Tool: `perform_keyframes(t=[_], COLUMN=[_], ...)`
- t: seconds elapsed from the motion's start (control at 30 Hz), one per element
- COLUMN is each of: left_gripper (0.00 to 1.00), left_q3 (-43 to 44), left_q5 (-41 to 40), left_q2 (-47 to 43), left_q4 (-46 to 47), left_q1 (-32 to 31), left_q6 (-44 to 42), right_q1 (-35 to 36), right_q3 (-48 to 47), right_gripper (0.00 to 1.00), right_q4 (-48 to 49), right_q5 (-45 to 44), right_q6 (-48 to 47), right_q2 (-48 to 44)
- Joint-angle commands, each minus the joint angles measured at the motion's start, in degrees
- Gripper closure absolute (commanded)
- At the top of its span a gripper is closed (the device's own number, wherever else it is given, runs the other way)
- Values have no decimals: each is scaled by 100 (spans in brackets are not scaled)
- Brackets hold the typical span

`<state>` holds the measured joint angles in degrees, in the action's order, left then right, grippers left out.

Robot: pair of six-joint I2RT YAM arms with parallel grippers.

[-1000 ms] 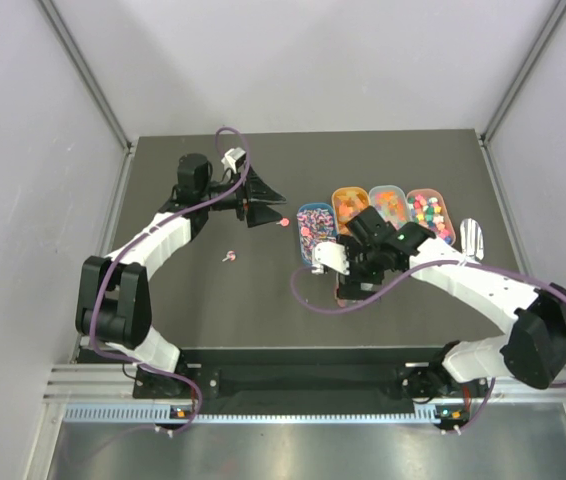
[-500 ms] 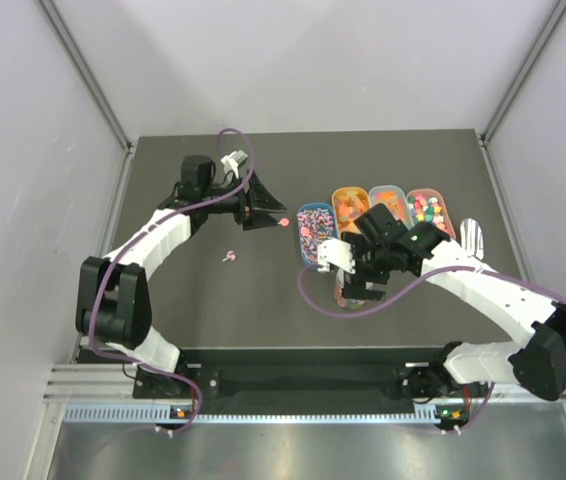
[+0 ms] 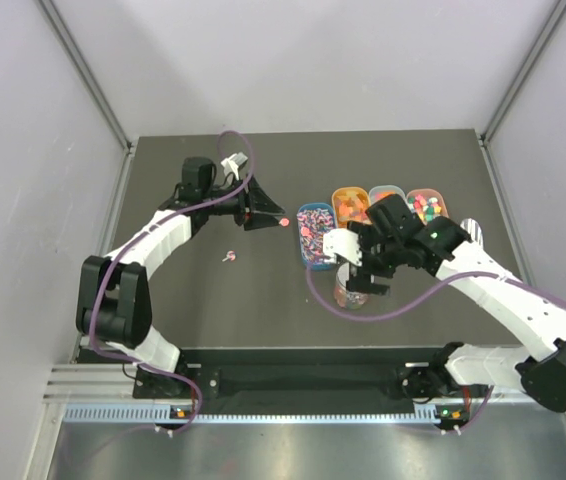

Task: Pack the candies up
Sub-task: Close the bottle lid on the packing bottle.

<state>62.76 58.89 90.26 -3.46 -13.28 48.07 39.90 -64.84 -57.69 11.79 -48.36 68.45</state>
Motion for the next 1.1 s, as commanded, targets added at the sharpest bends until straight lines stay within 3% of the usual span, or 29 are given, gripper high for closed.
perform_keyframes(t=[0.0,0.07,0.13,0.3,0.37,1.07], left_gripper=[39,52,57,64,64,58], left_q3=[25,43,17,-80,-115,-194], left_q5=[-53,-53,-53,-10,8,52], left_q2=[53,62,36,-70,-87,-26], left_q4=[267,285,294,302,294,724], left_q1=[-26,-26,-26,-26,-26,-34], left_q6=[9,62,79,97,106,449], right_q1=[-114,-123,-132,-132,-132,237], right_q3=[-336,-328,-275,-152,-222,481], right_gripper=[0,3,9,19,27,20], right_q4=[468,688,969,1558,1516,830], right_q5=[51,34,-167,-773,-784,-766], right_q6=[317,309,345,318,222,-279], right_q2=[54,238,379,784,881,363])
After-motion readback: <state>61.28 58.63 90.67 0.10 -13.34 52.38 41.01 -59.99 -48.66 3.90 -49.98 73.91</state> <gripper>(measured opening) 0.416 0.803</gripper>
